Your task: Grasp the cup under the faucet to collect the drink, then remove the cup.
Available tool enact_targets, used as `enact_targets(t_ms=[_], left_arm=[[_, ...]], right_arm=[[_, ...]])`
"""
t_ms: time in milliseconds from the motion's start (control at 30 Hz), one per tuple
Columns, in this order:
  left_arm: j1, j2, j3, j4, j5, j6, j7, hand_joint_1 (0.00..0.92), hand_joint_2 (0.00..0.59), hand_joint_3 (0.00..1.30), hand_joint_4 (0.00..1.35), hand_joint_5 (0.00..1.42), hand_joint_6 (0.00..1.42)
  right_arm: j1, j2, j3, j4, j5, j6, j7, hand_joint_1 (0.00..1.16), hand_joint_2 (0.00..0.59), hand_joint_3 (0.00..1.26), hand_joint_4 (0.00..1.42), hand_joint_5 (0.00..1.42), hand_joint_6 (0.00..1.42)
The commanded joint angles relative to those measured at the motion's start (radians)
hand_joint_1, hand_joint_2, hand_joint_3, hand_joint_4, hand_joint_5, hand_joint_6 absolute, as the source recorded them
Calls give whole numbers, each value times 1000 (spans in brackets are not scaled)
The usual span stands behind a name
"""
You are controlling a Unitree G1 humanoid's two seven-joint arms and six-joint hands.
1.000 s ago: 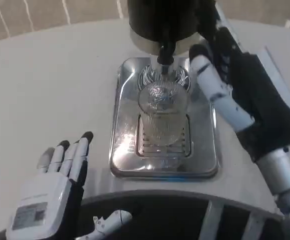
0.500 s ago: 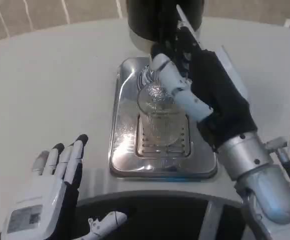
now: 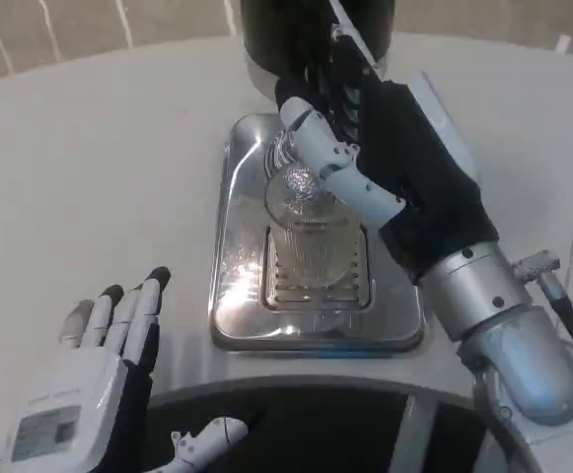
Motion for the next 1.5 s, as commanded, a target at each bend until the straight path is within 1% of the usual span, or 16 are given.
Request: enact_targets(t_ms=[33,167,267,367,433,467,567,633,700,767,833,900,1033,1133,1300,1500], left_arm=[[2,0,3,17,-5,-7,-1,0,124,0,0,0,0],[1,-2,0,21,-4,-7,0,0,124,0,0,0,0],[0,-4,-3,23,-3,-6,1,0,124,0,0,0,0],[-1,-6,-4,29,-2,-4,4,0,125,0,0,0,0],[-1,-7,-4,31,-1,-4,6,0,125,0,0,0,0],[-1,-8,-5,32,-1,-4,7,0,125,0,0,0,0],[-2,-10,-4,37,-2,-3,10,0,126,0,0,0,0],[-2,-11,-1,43,-4,-4,12,0,127,0,0,0,0],[-4,-11,1,50,-5,-4,14,0,127,0,0,0,0],[-6,-11,3,54,-4,-4,17,0,127,0,0,0,0],[-12,-12,4,62,-2,-2,21,0,127,0,0,0,0],[-17,-13,5,69,-1,0,25,0,124,0,0,0,0],[-45,-9,7,97,0,-4,41,0,112,0,0,0,0],[-82,4,9,137,-1,-9,48,0,108,0,0,0,0],[-167,19,29,217,-34,-28,69,0,99,0,0,0,0],[-226,20,24,272,-90,-80,83,0,95,0,0,0,1]], right_arm=[[-19,-17,26,-52,-4,39,27,439,579,0,0,0,0],[-13,-40,40,-80,-21,92,38,344,574,0,0,0,0],[-13,-69,53,-94,-40,124,53,246,558,0,0,0,0],[-21,-114,80,-110,-84,142,76,173,539,0,0,0,0],[-31,-141,101,-118,-115,156,96,139,549,0,0,0,0],[-35,-150,109,-122,-126,162,103,112,533,0,0,0,0],[-54,-190,146,-128,-185,173,133,78,541,0,0,0,0],[-63,-206,159,-126,-210,169,147,75,556,0,0,0,0],[-88,-239,184,-119,-265,155,164,73,555,0,0,0,0],[-104,-260,203,-119,-313,152,174,56,543,0,0,0,0],[-121,-283,232,-123,-388,161,189,21,551,0,0,0,0],[-129,-293,253,-128,-461,171,201,18,554,0,0,0,0],[-137,-291,265,-122,-557,194,230,15,558,0,0,0,0],[-147,-289,266,-111,-605,195,253,11,561,0,0,0,0],[-158,-280,257,-83,-616,179,283,6,564,0,0,0,0],[-166,-287,240,-76,-610,162,313,11,571,0,0,0,0]])
